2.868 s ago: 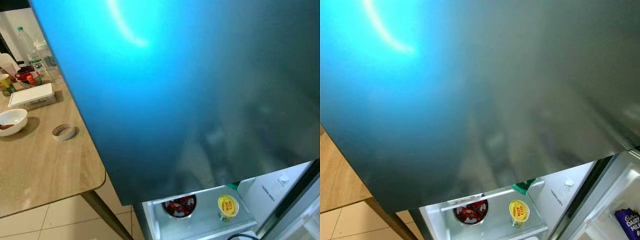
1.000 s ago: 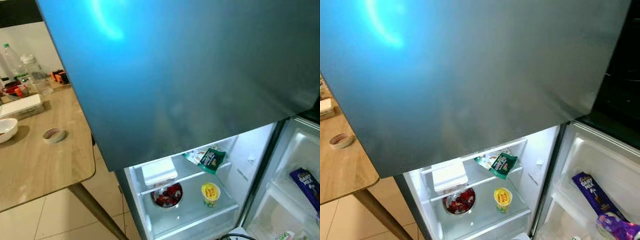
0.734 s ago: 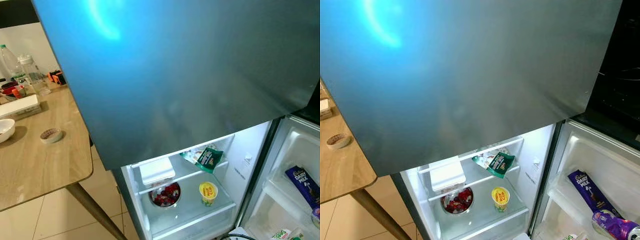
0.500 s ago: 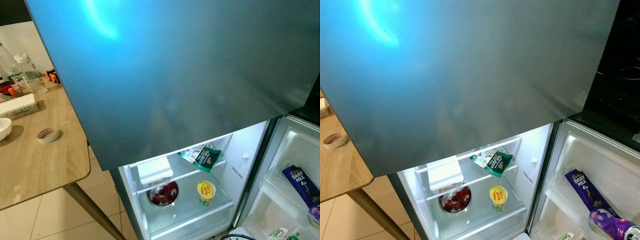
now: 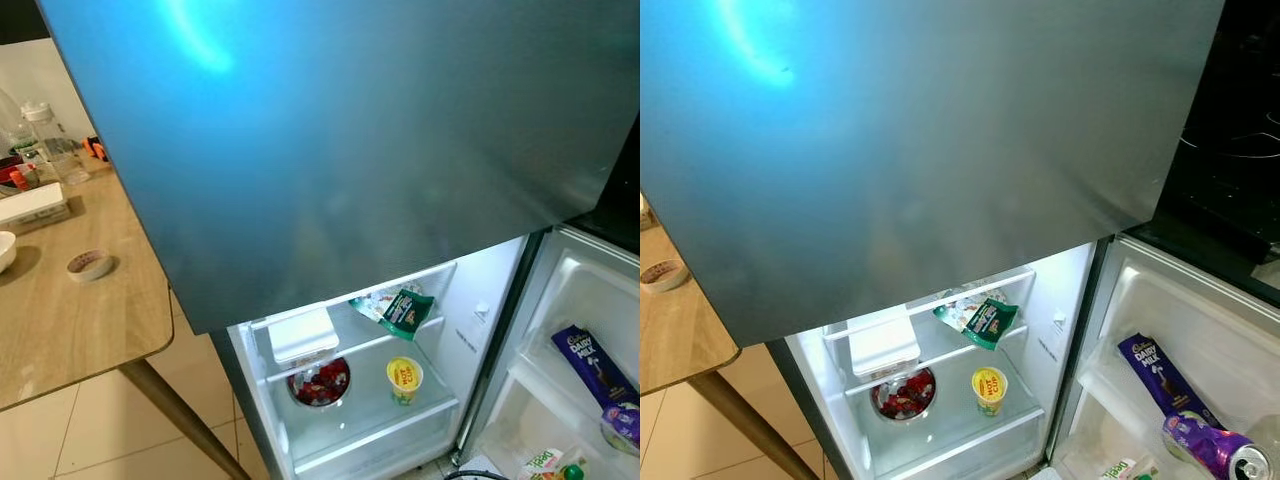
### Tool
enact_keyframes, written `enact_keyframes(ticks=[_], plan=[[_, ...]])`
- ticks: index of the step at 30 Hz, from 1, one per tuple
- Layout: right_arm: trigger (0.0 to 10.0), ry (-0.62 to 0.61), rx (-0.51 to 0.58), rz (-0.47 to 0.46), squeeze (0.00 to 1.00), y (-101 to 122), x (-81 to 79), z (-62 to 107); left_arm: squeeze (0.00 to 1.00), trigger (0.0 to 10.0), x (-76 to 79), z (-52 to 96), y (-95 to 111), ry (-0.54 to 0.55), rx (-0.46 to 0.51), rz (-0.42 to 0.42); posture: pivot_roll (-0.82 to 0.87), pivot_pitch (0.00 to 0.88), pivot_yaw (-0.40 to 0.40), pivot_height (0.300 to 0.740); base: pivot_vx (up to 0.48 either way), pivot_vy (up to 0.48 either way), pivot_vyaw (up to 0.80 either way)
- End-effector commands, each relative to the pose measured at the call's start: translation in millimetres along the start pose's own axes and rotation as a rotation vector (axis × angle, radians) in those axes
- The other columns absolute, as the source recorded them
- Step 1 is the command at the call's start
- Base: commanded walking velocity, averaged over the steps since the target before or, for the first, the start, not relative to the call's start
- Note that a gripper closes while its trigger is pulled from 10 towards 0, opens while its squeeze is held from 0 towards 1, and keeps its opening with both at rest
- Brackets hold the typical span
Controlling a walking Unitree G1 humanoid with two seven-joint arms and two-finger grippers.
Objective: Restocking fridge
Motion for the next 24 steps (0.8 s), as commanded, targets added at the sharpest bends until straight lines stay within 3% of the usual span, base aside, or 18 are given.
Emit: enact_keyframes(ticks=[1, 24], plan=[[10.0, 0.022, 0.008, 0.01, 0.0, 1.8, -7.4, -1.0, 0.0, 10.0, 3.0, -0.1, -1.8, -0.004, -0.009, 0.002, -0.07, 0.0, 0.018, 0.74, -0.461, 0.0, 0.0], [10.0, 0.021, 0.007, 0.014, 0.0, 1.6, -7.5, -1.0, 0.0, 10.0, 5.4, -0.4, -1.0, -0.01, -0.006, -0.001, -0.07, 0.0, 0.017, 0.74, -0.459, 0.0, 0.0]])
Point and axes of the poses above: a point about 5 cm out from each wrist's last joint towards the gripper, its own z axis pointing back from the gripper into the wrist, its own y axis along the axis of the wrist's last joint, x = y × z, the point moved 1 cm from there along -z, pointing out of the wrist towards the gripper, and after that the axes turned 3 degrees about -z, right-handed, at the moved point
